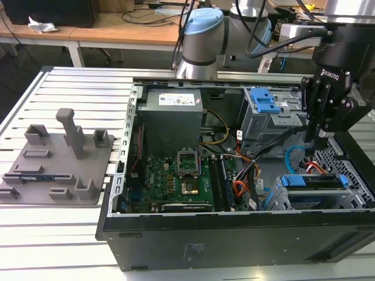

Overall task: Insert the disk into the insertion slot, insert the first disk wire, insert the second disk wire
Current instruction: 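Insert the second disk wire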

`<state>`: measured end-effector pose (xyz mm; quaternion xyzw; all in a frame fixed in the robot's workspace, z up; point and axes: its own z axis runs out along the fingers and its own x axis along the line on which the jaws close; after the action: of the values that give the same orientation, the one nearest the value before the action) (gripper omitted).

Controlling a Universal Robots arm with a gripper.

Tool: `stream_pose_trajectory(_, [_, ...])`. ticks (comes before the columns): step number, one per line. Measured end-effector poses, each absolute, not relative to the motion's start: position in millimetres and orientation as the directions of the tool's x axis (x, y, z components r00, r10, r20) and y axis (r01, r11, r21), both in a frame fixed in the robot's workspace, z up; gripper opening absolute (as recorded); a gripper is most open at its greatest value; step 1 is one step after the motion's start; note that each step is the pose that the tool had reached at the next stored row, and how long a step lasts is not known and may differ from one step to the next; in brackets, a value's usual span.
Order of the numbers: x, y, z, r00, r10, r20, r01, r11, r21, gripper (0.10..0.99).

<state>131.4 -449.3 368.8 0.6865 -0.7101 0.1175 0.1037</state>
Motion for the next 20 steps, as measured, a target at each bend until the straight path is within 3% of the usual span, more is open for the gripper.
stream_pose_trajectory(11, [129,-449,356,-0.01,-0.948,0.317,-1.0,0.003,-0.025,0.306])
stream_pose_trajectory(13, [129,-449,355,-0.008,-0.948,0.318,-1.0,0.001,-0.025,0.29])
stream_pose_trajectory(14, [129,-449,354,-0.007,-0.948,0.318,-1.0,-0.001,-0.025,0.165])
stream_pose_trajectory(20, [128,-449,353,-0.005,-0.948,0.319,-1.0,-0.003,-0.025,0.161])
